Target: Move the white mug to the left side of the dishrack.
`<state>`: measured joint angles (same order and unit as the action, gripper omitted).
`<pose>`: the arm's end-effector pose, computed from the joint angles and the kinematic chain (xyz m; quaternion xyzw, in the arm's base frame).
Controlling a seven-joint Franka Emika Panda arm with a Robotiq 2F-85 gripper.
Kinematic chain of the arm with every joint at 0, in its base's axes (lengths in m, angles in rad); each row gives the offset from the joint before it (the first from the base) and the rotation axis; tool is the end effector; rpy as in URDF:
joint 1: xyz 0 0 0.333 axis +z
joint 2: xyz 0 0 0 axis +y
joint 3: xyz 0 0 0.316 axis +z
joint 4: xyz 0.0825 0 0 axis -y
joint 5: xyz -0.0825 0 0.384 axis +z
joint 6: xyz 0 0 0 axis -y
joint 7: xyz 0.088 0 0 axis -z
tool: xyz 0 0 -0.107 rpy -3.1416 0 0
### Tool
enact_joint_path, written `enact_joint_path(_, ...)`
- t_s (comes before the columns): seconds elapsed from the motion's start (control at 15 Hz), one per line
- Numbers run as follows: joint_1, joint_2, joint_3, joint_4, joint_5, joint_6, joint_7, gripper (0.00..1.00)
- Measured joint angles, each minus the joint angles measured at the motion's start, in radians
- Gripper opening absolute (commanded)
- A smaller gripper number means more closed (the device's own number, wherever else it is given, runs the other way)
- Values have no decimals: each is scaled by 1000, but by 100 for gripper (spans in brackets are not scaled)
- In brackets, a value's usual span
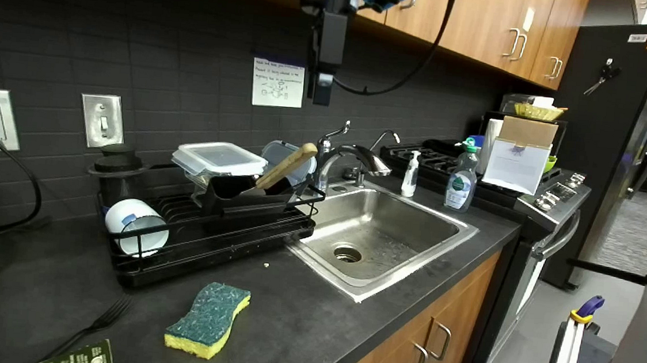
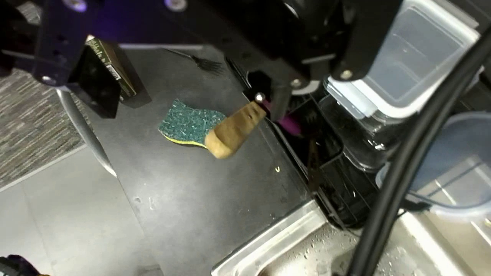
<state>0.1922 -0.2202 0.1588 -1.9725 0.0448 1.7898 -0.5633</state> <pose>0.4630 0.1802 0.5661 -0.8998 -0.4359 -0.0179 0.0028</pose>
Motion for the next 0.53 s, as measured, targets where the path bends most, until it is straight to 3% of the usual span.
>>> enact_joint_path(0.53, -50, -136, -108, -120, 41, -11, 130, 100)
